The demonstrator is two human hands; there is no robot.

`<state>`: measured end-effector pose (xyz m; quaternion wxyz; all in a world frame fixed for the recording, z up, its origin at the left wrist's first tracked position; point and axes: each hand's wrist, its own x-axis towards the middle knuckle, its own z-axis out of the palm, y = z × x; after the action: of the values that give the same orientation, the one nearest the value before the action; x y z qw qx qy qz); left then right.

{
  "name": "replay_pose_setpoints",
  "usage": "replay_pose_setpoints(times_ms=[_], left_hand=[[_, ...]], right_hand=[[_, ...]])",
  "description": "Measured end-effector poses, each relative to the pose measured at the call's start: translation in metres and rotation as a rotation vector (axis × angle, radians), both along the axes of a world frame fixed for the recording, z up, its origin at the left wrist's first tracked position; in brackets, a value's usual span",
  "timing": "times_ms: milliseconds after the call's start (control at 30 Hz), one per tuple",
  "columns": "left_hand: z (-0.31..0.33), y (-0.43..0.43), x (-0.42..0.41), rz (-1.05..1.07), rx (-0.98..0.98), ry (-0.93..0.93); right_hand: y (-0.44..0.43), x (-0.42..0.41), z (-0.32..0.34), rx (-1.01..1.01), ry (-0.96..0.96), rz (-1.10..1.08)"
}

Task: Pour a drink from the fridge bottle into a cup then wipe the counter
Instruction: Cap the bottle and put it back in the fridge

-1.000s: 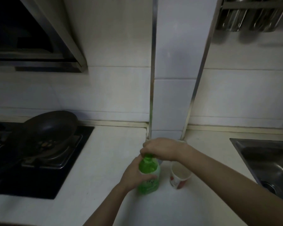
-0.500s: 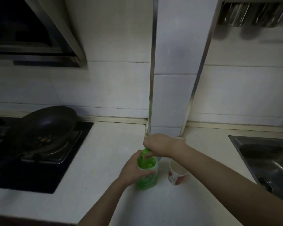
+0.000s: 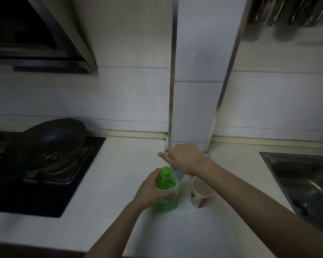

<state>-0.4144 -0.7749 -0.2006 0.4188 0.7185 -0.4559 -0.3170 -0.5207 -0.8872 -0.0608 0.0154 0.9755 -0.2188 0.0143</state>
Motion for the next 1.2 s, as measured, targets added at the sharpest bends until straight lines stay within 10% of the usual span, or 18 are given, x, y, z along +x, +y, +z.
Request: replay_pose_setpoints(times_ms=[167, 467, 700, 933, 1200], left_hand=[[0.002, 0.000, -0.001, 0.001, -0.007, 0.000], [0.000, -0.001, 0.000, -0.004, 0.003, -0.031], [0.001, 0.003, -0.004, 0.024, 0.002, 0.002], [0.000, -0.001, -0.004, 0.022, 0.022, -0.061], [-0.005, 0.001, -0.005, 0.056, 0.067, -0.079]], right_hand=[[-0.001, -0.004, -0.006, 0.164, 0.136, 0.162], [0.005, -0.007, -0.027, -0.222, 0.154, 0.321], [0.029, 0.016, -0.029, -0.242, 0.274, -0.055], [0.005, 0.001, -0.040, -0.434, 0.292, 0.336], [0.038, 0.044, -0.042, -0.156, 0.418, -0.284]])
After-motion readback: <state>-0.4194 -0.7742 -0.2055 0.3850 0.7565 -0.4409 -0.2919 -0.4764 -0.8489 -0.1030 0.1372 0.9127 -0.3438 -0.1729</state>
